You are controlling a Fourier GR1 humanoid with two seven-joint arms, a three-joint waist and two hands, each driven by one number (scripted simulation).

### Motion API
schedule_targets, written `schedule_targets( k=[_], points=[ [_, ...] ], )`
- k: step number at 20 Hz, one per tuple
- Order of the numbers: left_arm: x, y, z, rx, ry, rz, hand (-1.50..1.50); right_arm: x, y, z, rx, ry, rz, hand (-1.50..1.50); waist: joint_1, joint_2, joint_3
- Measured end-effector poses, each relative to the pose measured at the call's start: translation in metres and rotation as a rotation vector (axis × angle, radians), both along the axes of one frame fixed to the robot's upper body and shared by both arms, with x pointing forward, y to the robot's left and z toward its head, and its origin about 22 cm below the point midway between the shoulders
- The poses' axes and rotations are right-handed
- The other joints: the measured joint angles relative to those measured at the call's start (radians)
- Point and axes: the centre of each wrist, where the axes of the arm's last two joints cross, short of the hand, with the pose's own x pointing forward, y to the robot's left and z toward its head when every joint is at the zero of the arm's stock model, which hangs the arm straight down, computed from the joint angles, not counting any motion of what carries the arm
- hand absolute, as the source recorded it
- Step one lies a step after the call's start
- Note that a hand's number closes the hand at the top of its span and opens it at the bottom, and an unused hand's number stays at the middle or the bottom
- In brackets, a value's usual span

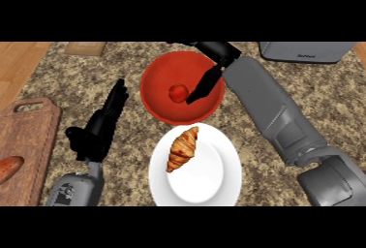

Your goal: Pick the tomato from the plate and place it in the bowl

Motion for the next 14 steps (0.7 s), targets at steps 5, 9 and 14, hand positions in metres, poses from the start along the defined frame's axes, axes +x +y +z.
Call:
schedule_targets(
  k=[5, 9, 14],
  points=[
    [0.005, 0.002, 0.002, 0.006, 0.001, -0.005, 0.0, 0.009, -0.021, 0.017, 0.028, 0.105, -0.033, -1.5, -0.002, 0.001, 0.0],
    [0.003, -0.001, -0.002, 0.004, -0.006, -0.01, 0.0, 0.014, -0.051, 0.022, 0.032, 0.172, -0.063, -1.5, 0.004, 0.007, 0.0],
    [0.004, 0.0, 0.0, 0.003, -0.005, -0.008, 0.0, 0.014, -0.07, 0.02, 0.02, 0.223, -0.068, -1.5, 0.01, 0.011, 0.001]
  ],
)
